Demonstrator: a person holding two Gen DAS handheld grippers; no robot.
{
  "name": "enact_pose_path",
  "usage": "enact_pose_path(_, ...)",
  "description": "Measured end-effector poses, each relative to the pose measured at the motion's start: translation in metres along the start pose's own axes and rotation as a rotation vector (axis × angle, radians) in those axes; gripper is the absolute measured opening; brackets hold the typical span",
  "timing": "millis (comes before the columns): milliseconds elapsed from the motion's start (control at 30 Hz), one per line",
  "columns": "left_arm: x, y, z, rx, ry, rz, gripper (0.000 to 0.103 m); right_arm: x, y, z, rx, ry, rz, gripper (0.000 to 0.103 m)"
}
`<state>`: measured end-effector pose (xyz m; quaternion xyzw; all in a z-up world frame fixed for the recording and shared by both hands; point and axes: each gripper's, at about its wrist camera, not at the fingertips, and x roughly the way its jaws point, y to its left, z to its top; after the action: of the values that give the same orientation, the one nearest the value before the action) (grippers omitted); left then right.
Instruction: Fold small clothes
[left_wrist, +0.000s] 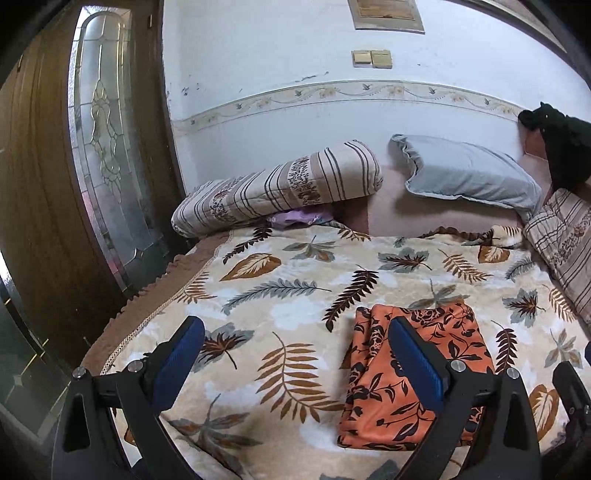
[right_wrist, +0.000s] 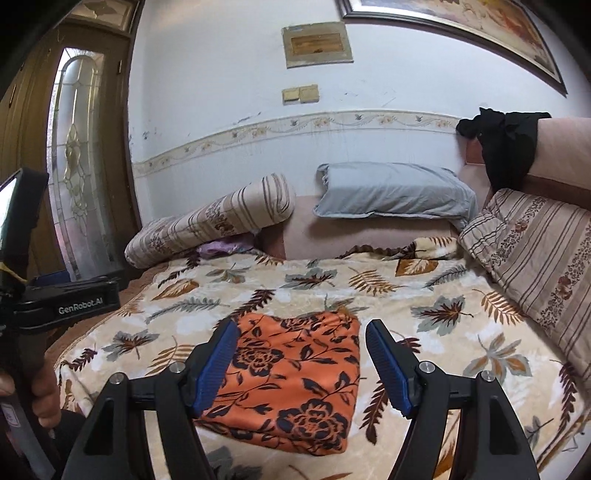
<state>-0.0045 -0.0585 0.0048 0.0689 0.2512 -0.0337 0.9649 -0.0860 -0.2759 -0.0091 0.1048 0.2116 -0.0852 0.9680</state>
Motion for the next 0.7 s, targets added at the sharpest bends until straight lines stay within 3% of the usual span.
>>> enact_pose_path(233, -0.02, 0.03, 0.005, -0.068, -0.037, -0.036, 0.099, -0.016, 0.022, 0.022, -0.025, 0.009, -0.01, 0.075)
enact_pose_path(700, -0.075, 0.054, 0.018, -0.067, -0.107, 0.005, 0.099, -0.051, 0.037, 0.055, -0.007, 0.067, -0.012, 0.075)
